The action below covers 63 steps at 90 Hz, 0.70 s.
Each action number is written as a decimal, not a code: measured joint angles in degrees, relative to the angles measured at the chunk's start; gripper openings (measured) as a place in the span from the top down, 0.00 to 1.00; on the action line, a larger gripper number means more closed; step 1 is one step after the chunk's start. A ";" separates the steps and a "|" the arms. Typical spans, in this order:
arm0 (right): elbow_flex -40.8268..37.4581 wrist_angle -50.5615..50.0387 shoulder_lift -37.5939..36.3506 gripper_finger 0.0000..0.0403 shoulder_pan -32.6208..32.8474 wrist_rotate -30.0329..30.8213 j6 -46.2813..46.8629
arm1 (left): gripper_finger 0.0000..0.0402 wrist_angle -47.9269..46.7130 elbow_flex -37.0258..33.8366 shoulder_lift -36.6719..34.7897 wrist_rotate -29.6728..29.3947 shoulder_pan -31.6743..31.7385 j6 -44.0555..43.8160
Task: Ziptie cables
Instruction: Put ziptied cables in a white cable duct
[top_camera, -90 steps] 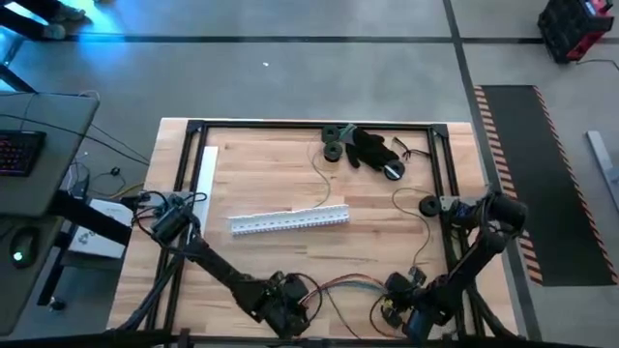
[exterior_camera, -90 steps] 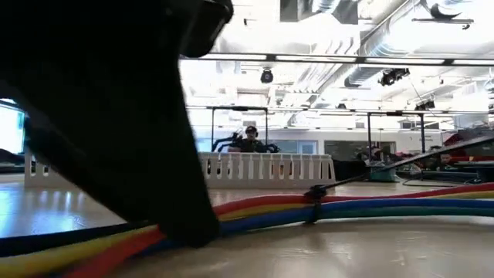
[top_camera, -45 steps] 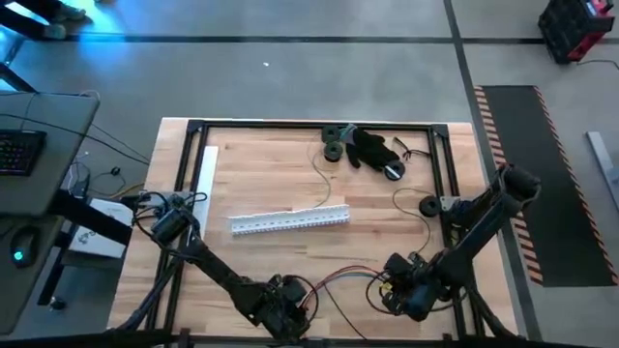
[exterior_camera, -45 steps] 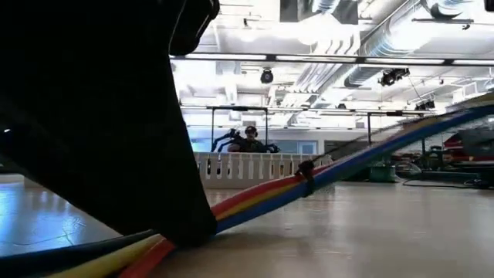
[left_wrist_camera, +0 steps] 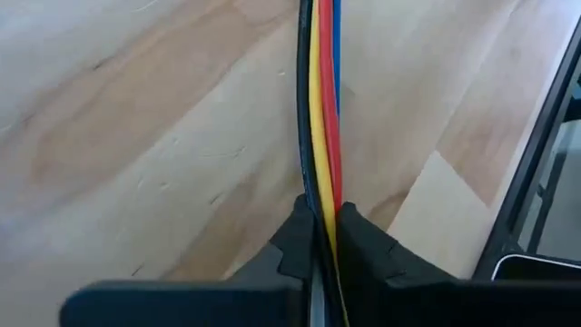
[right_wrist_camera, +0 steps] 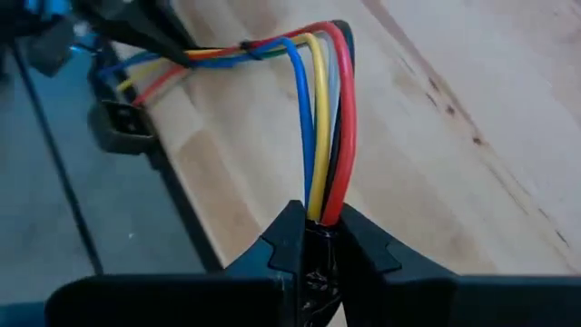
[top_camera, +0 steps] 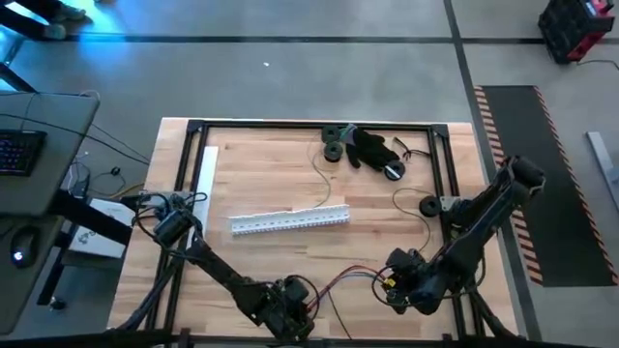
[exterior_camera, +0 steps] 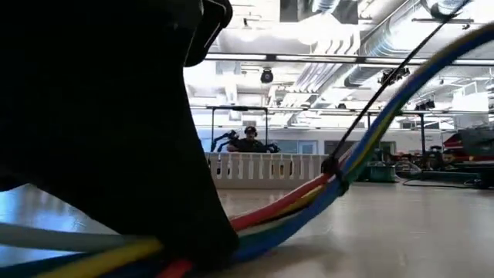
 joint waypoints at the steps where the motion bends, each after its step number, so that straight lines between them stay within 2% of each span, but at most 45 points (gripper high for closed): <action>1: 0.01 0.03 -0.20 0.94 -0.05 -0.03 -0.10 | 0.97 -0.20 0.00 -0.22 -0.17 -0.01 0.32; 7: 0.04 0.20 -1.55 0.94 -0.52 -0.63 -1.26 | 0.99 -2.73 -0.05 -2.48 -0.31 0.07 1.95; 19: 0.04 2.28 -3.13 0.94 -2.39 -3.11 -5.96 | 1.00 -13.50 -0.79 -7.87 -0.42 0.06 3.47; 39: 0.15 12.24 -2.59 0.94 -8.74 -8.73 -17.70 | 1.00 -34.71 -0.92 -17.27 -1.24 -0.70 3.56; 55: 0.15 15.71 -2.64 0.94 -14.87 -9.72 -23.48 | 1.00 -44.19 -0.92 -23.17 -2.25 -0.95 3.46; 63: 0.15 19.17 -2.62 0.94 -18.21 -12.96 -26.82 | 1.00 -47.39 -0.92 -25.17 -4.38 -0.85 3.43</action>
